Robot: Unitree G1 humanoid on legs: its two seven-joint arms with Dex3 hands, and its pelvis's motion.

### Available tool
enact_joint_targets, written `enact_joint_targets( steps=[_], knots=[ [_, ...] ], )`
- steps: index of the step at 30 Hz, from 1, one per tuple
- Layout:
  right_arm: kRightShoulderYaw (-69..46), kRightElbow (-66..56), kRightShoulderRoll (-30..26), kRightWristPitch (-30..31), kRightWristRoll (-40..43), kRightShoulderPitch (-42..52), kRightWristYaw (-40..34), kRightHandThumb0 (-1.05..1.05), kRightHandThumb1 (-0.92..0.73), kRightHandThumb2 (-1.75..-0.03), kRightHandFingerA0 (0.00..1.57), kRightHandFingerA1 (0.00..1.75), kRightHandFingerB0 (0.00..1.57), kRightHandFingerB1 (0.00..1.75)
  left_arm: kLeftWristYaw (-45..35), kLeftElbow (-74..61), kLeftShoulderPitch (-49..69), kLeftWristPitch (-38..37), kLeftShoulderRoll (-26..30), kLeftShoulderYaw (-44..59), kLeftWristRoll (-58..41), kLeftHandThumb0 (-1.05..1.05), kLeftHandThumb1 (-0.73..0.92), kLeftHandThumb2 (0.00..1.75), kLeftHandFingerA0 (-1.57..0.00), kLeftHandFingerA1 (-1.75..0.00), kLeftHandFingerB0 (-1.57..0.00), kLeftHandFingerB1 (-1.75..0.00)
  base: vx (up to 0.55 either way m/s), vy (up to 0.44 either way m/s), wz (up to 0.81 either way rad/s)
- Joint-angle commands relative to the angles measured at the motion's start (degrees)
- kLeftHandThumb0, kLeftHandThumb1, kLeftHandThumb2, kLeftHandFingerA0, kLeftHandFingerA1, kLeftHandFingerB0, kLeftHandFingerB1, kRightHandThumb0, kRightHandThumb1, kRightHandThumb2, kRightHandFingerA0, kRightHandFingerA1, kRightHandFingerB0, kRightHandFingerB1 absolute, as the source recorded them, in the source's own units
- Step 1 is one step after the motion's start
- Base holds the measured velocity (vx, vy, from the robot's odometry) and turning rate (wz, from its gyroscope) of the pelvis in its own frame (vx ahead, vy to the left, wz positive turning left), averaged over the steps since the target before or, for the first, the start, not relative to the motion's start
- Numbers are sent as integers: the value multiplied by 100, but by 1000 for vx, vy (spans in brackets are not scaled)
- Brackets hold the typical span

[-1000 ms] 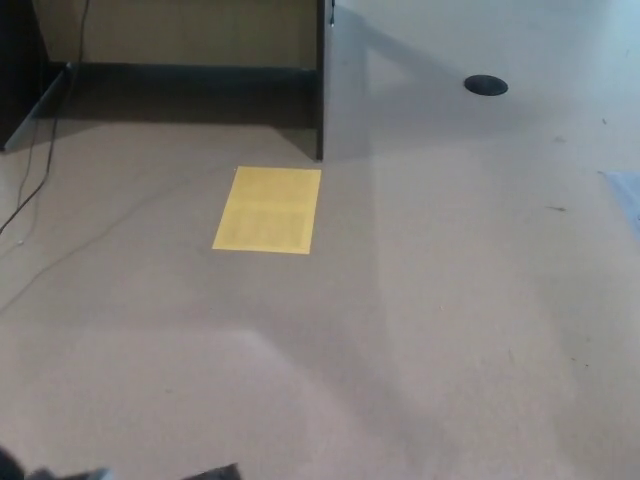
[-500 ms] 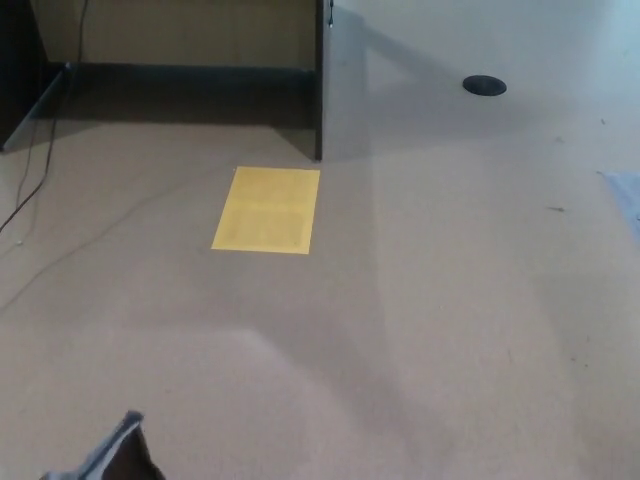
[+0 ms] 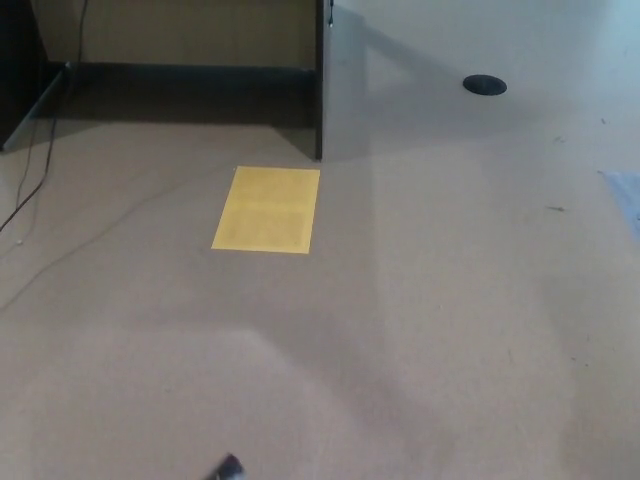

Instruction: A person is holding a plastic bag and the robot extends its left hand to grab the bag by hooking its thumb into the holes at the top and brings its hand down by its side. Then it extends its arm again to hand the plastic bag back to the person.

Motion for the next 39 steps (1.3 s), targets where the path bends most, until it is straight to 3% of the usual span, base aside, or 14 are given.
enact_joint_targets(
  steps=[1, 3, 4, 5, 11, 14, 17, 20, 25, 26, 27, 37, 38, 39],
  knots=[
    [-54, 4, -115, -6, 73, -53, 147, -28, -69, -61, 63, 47, 56, 40, 168, 580, -231, 268, 165, 185, -363, -1, 70, 77, -85, -170, -69, -147, 0, 0, 0],
    [10, 19, -127, -10, -19, -50, 51, -29, -68, -61, 64, 46, 57, 40, 226, 848, -307, 34, 207, 263, -512, 0, 71, 78, -84, -169, -73, -145, 0, 0, 0],
    [-35, 6, -115, -85, 37, -29, 54, -28, -67, -60, 63, 47, 58, 41, 255, 900, -374, 20, 322, 366, -576, -4, 75, 75, -100, -169, -76, -141, 0, 0, 0],
    [-44, 3, -119, -92, 50, -29, 69, -27, -68, -60, 63, 47, 58, 41, 262, 871, -392, -28, 360, 404, -595, -12, 75, 75, -82, -174, -70, -146, 0, 0, 0],
    [-31, -19, -108, -99, 36, 50, 68, -28, -68, -60, 63, 47, 57, 41, -181, -819, -136, -114, 400, 754, -839, -6, 70, 84, -90, -171, -80, -134, 0, 0, 0],
    [-31, 23, -90, -57, 32, 74, 35, -27, -68, -60, 64, 47, 57, 40, -514, -1785, -87, -117, 317, 806, -903, -1, 69, 85, -84, -171, -75, -146, 0, 0, 0],
    [33, -29, -86, 26, -35, 94, 7, -28, -68, -61, 64, 46, 57, 40, -1123, -3091, -219, 274, 180, 789, -915, -3, 63, 93, -86, -172, -69, -150, 0, 0, 0],
    [16, -36, -68, 25, -2, 86, 30, -27, -67, -60, 64, 46, 56, 40, -1450, -3830, -660, 492, 39, 695, -773, -8, 69, 88, -87, -168, -77, -129, 0, 0, 0],
    [51, -74, -85, -1, -36, 88, 2, -27, -67, -60, 65, 46, 58, 40, -1985, -4613, -1843, 1116, -294, 522, -287, -8, 63, 91, -87, -172, -73, -142, 0, 0, 0],
    [51, -90, -89, 21, -34, 74, 8, -28, -67, -60, 63, 45, 56, 40, -2129, -4665, -1991, 1178, -315, 503, -337, -7, 54, 105, -119, -134, -86, -113, 0, 0, 0],
    [44, -116, -100, 45, -24, 51, 23, -28, -68, -60, 63, 45, 56, 40, -2377, -4734, -2274, 1270, -346, 468, -429, -3, 58, 92, -94, -164, -81, -126, 0, 0, 0],
    [27, -150, -106, -18, 9, 95, 28, -27, -68, -60, 62, 46, 56, 40, -2858, -3634, -4364, 1728, -329, 544, -582, -10, 70, 80, -86, -172, -72, -144, 0, 0, 0],
    [27, -147, -106, -26, 6, 93, 13, -27, -68, -60, 65, 47, 57, 41, -2925, -3540, -4517, 1807, -336, 562, -614, -17, 58, 97, -119, -137, -83, -117, 0, 0, 0],
    [42, -129, -105, -16, -17, 79, -15, -28, -67, -60, 66, 48, 58, 40, -2997, -3313, -4777, 1826, -307, 597, -707, -21, 58, 92, -120, -139, -84, -119, 0, 0, 0]
  ],
)
